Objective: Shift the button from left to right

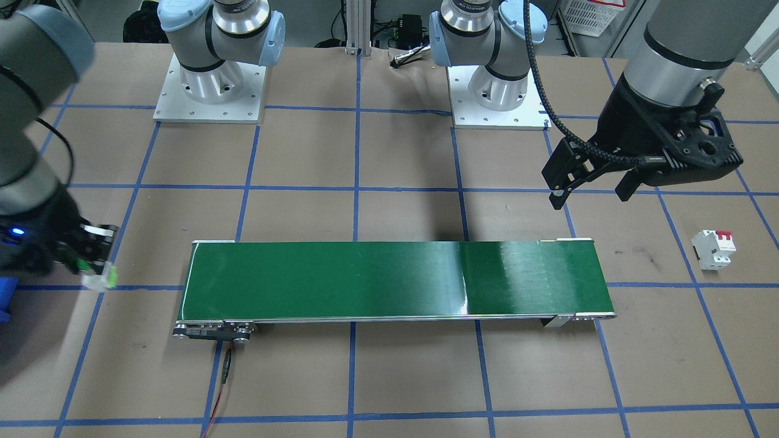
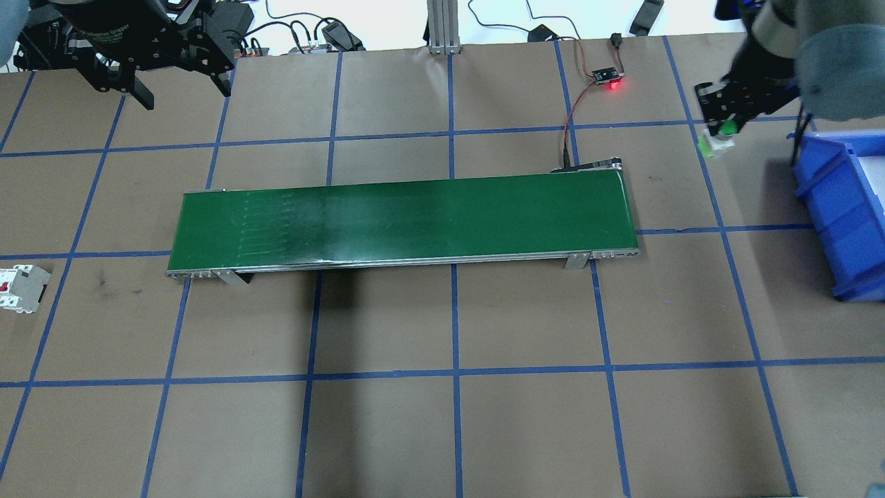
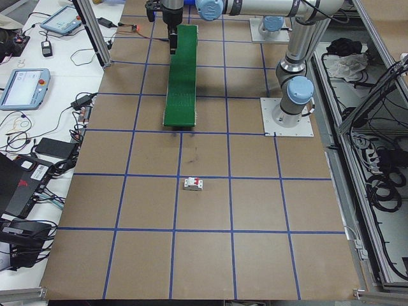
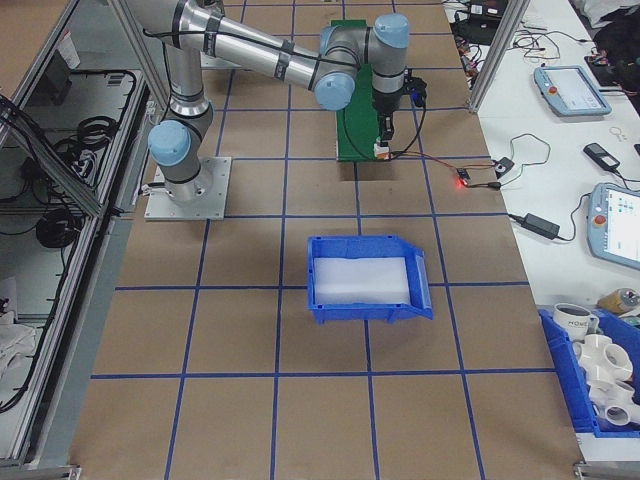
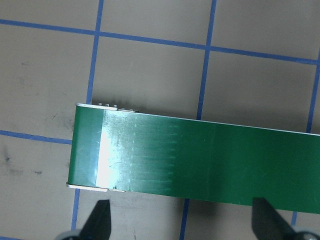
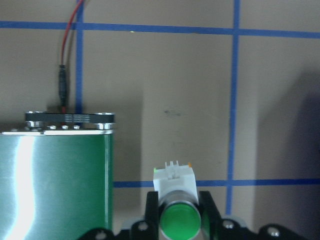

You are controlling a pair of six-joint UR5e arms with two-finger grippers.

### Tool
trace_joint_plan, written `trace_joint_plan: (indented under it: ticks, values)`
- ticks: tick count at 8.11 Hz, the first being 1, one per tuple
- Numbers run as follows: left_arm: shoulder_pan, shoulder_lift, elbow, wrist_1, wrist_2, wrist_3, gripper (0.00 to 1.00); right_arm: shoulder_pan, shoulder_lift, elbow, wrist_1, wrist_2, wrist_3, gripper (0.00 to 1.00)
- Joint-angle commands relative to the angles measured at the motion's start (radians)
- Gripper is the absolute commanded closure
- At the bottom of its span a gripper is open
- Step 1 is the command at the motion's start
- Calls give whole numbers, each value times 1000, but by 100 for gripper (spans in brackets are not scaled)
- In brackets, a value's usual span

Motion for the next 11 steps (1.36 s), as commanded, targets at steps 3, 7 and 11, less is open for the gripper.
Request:
trace_joint_plan:
  ticks: [3, 7, 11]
  values:
    - [-1, 8, -19, 2, -3, -5, 0, -455, -24, -29, 14, 13, -655, 99]
    - [-1, 8, -21, 2, -3, -3, 0, -557, 221, -8, -173, 61, -828, 97]
    - [-1, 8, -21, 2, -3, -3, 0, -557, 228, 2, -210, 69, -828, 31]
